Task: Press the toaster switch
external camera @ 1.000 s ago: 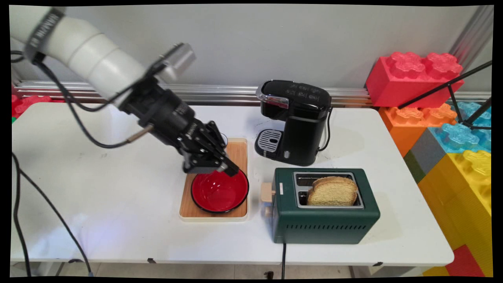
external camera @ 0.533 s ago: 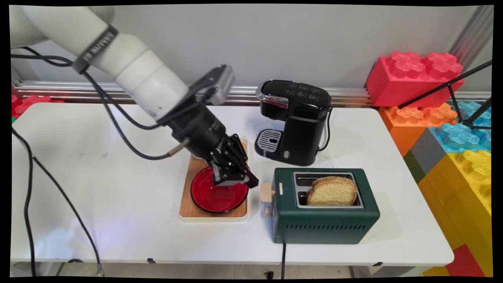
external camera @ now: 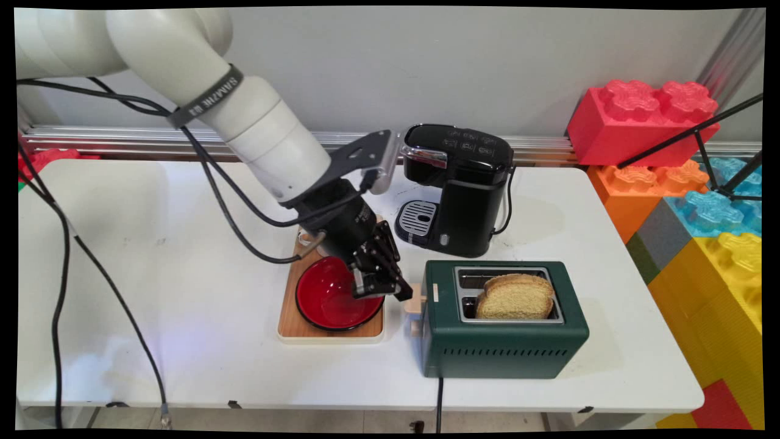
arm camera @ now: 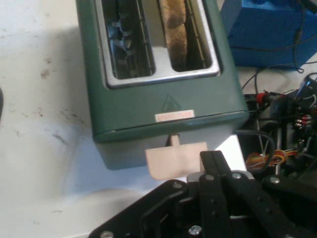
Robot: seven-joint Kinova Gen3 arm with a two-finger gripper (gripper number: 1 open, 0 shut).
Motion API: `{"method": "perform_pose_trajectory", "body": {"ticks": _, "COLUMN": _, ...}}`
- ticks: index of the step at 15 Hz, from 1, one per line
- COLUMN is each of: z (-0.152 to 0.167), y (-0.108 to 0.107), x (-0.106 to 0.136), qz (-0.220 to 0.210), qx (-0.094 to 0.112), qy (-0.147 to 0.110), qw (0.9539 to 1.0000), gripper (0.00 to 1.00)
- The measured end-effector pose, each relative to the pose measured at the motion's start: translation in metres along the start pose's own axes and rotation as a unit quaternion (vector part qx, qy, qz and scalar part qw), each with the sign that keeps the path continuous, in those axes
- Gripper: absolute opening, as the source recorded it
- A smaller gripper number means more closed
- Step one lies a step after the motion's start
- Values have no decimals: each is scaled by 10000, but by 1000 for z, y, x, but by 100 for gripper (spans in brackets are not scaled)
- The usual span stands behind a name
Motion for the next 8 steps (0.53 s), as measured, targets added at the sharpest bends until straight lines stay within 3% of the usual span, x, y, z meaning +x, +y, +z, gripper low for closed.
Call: {"method": "perform_pose_trajectory", "body": {"ticks": 8, "z": 15, "y": -7, "x": 7, "qz": 127, "qx": 122, "qy": -204, "qw": 9996, "gripper": 0}}
